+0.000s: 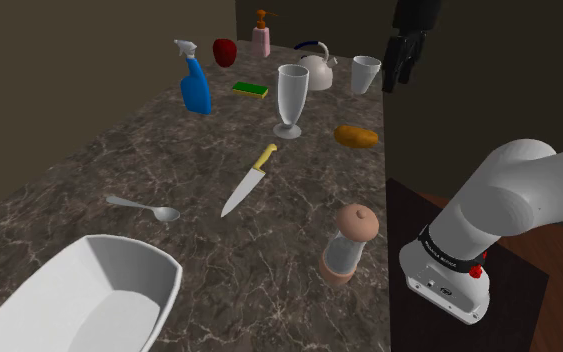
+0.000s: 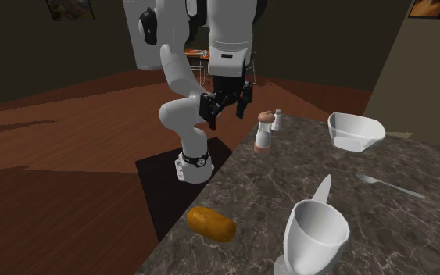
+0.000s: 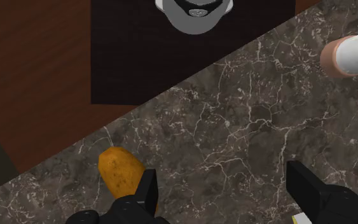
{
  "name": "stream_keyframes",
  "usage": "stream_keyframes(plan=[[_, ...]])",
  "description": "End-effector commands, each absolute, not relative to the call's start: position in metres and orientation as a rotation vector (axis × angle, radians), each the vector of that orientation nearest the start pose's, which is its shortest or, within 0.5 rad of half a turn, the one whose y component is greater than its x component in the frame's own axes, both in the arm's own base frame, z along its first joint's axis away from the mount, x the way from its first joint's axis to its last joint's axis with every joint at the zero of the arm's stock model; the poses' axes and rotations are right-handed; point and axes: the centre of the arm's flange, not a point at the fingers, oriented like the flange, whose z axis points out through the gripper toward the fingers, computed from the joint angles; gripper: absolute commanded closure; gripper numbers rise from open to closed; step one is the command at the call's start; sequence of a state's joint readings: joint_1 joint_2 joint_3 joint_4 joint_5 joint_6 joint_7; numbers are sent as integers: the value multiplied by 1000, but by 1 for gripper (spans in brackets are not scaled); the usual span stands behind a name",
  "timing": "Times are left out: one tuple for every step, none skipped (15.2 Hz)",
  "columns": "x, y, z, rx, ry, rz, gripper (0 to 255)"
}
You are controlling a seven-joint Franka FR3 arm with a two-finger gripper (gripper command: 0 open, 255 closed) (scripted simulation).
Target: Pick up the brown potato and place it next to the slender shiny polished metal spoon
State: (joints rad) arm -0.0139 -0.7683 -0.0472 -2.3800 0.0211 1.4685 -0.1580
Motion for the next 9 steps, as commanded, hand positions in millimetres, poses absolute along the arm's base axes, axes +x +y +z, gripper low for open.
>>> stream_keyframes(plan=[[298, -19, 566, -3061, -173, 211, 0], [301, -24, 555, -3066, -208, 196, 0], [304, -29, 544, -3070, -243, 181, 0], [308, -33, 533, -3073, -278, 166, 0], [311, -38, 523, -3076, -313, 151, 0], [315, -42, 512, -3079, -348, 136, 0], [319, -47, 501, -3081, -383, 120, 0], [323, -51, 491, -3083, -418, 105, 0], [328, -55, 480, -3084, -453, 89, 0]])
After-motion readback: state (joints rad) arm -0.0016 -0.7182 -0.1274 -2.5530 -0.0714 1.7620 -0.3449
